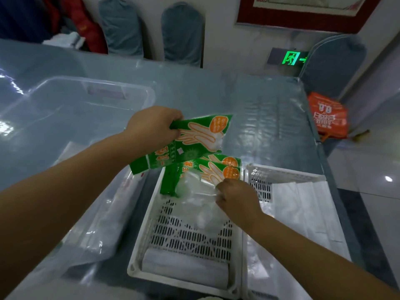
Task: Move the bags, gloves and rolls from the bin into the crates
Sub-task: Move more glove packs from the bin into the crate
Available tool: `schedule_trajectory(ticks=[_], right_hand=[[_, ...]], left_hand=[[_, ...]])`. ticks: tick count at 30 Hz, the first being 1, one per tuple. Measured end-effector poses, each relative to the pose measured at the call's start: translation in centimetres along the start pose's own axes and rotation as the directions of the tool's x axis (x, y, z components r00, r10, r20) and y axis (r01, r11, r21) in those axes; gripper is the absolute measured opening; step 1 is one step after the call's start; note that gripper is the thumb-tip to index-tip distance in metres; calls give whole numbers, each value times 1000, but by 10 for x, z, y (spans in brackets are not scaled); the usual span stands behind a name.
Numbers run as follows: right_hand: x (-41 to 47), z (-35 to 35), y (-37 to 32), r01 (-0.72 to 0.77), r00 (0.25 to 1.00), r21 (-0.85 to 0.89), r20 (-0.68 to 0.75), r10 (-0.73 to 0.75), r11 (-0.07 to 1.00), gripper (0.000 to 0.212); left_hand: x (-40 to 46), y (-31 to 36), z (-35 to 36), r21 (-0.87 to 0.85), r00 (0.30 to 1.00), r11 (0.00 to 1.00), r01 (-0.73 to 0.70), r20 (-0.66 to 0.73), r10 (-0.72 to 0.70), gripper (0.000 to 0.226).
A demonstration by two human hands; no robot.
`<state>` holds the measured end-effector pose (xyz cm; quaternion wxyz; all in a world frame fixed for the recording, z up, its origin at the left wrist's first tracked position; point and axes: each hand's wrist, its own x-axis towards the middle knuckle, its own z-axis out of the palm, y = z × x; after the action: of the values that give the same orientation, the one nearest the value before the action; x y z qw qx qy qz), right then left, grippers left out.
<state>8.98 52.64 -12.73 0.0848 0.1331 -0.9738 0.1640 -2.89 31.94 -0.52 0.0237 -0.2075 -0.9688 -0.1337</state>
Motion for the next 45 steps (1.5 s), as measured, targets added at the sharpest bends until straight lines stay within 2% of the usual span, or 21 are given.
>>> schedule_trajectory(ticks=[3,5,7,9,11,12,14,17,20,22,25,28,31,34,36,37,39,41,42,43,45], right_hand=[[1,-33,22,34,990,-51,-134,-40,998,11],[-4,-50,37,59,978,-122,-193,-82,991,2],[-12,-61,51,83,965,-188,-231,-126,979,10],[-21,-69,64,112,958,-218,-234,-164,969,7],[-32,-71,71,126,960,-238,-215,-179,963,11],[-37,-71,74,126,964,-244,-200,-177,962,12],[-44,-68,78,133,968,-255,-175,-181,958,13],[-51,-61,81,139,972,-260,-151,-182,955,15],[-52,-54,82,146,976,-258,-121,-182,955,16],[-50,-50,81,160,976,-262,-99,-192,952,17],[-45,-46,82,178,974,-277,-88,-209,944,17],[-37,-45,84,192,971,-292,-84,-225,937,15],[-24,-45,83,224,963,-302,-80,-258,927,11],[-5,-47,77,256,955,-322,-62,-291,911,11],[13,-48,69,273,951,-314,-57,-305,909,12],[21,-47,65,279,951,-299,-48,-307,913,12],[39,-47,53,276,959,-262,8,-284,925,8],[57,-44,42,232,971,-238,112,-210,943,6],[66,-41,37,198,973,-222,163,-164,955,8],[76,-36,32,153,974,-193,196,-115,969,10],[93,-24,22,62,976,-100,214,-39,993,10]], left_hand=[[15,5,15,55,992,998,-41,121,34,18],[22,10,28,54,958,997,-62,285,44,13],[25,14,44,-1,873,999,-46,486,41,12],[24,17,64,-44,764,999,-25,644,48,22],[18,19,87,-94,688,995,14,723,59,30],[15,20,100,-124,681,992,35,730,67,31],[8,22,123,-160,729,986,51,681,73,26],[2,19,148,-170,866,983,70,499,25,17],[-2,15,161,-62,949,998,-13,314,31,14],[-5,15,169,41,981,998,-56,186,47,26],[-22,17,181,118,998,991,57,-36,-53,63],[-52,17,197,-1,975,987,164,-155,-162,75],[-75,13,216,-9,981,981,192,-27,-192,77],[-77,11,226,-112,973,969,222,90,-212,68],[-73,11,216,-272,970,931,242,54,-237,59],[-71,11,207,-400,956,877,265,-10,-293,49],[-71,8,184,-653,864,704,280,-147,-481,29],[-69,6,161,-798,718,556,232,-245,-651,28],[-69,5,153,-846,665,505,172,-279,-693,30],[-68,5,148,-873,631,475,110,-307,-712,32],[-70,9,142,-871,625,489,57,-350,-697,38]])
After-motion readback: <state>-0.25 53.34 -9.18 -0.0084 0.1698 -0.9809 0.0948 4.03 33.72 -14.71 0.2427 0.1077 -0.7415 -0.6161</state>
